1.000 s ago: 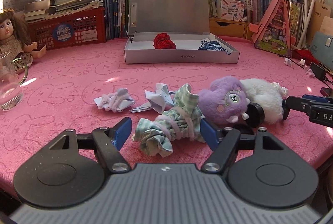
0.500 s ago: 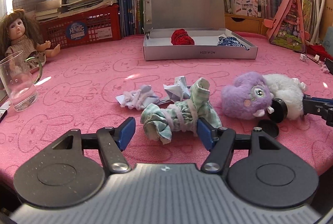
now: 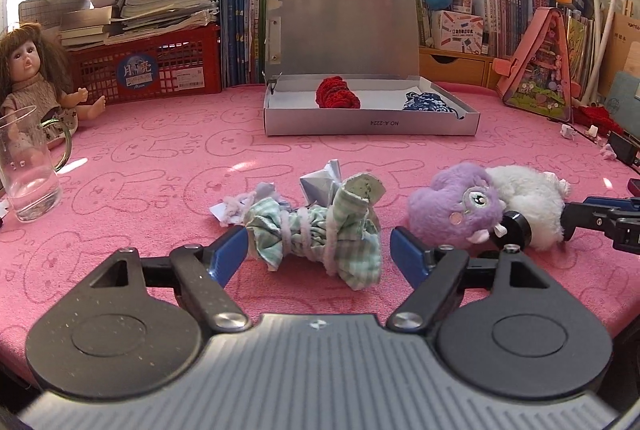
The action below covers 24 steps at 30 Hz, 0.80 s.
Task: Organize objects
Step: 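Grasp the green plaid scrunchie bundle with the left tool while the right tool reaches the black lens cap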
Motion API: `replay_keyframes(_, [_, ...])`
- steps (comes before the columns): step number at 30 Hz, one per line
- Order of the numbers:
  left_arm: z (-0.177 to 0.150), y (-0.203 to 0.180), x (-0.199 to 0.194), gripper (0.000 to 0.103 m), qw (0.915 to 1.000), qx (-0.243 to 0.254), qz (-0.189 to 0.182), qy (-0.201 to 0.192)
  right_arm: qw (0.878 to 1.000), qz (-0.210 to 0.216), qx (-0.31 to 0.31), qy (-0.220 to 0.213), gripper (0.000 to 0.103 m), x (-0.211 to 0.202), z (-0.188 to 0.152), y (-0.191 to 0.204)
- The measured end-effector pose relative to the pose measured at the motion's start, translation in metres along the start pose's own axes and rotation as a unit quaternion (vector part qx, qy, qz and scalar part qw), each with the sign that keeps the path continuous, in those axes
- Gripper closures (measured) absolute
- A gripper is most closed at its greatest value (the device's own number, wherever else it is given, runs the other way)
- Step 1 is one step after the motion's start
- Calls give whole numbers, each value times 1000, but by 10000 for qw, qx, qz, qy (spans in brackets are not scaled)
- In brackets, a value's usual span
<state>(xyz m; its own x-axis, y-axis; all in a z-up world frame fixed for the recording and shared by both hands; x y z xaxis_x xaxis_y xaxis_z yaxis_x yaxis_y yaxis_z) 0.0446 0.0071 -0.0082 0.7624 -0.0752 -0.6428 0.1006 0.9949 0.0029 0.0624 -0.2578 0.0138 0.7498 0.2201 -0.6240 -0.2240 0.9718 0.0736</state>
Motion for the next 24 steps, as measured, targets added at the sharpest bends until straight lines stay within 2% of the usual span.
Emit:
replay_keyframes(6, [4, -3, 15, 17, 9997, 42, 213, 94, 9998, 107, -142, 64, 51, 6, 2, -3])
replay_keyframes(11, [5, 0, 24, 15, 9995, 36, 276, 113, 9992, 203, -318, 135, 51, 11, 2, -1])
replay_keyframes(24, [5, 1, 35, 15, 9993, 104, 348, 131, 9992, 220, -244, 215, 51, 17, -2, -3])
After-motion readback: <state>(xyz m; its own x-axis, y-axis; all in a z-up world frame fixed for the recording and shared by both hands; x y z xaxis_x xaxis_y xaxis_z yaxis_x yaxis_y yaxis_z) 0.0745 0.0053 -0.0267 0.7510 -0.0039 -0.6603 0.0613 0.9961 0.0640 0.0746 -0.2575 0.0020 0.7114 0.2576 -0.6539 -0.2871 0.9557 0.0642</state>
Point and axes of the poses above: each gripper's, at about its wrist camera, not at the fingertips, and x roughly the way its jaws point, y to its left, z to its top, the point moved 5 cm from there along x, roughly the way its jaws point, and after that the axes turned 11 degrees about y, right-handed, at the moved point
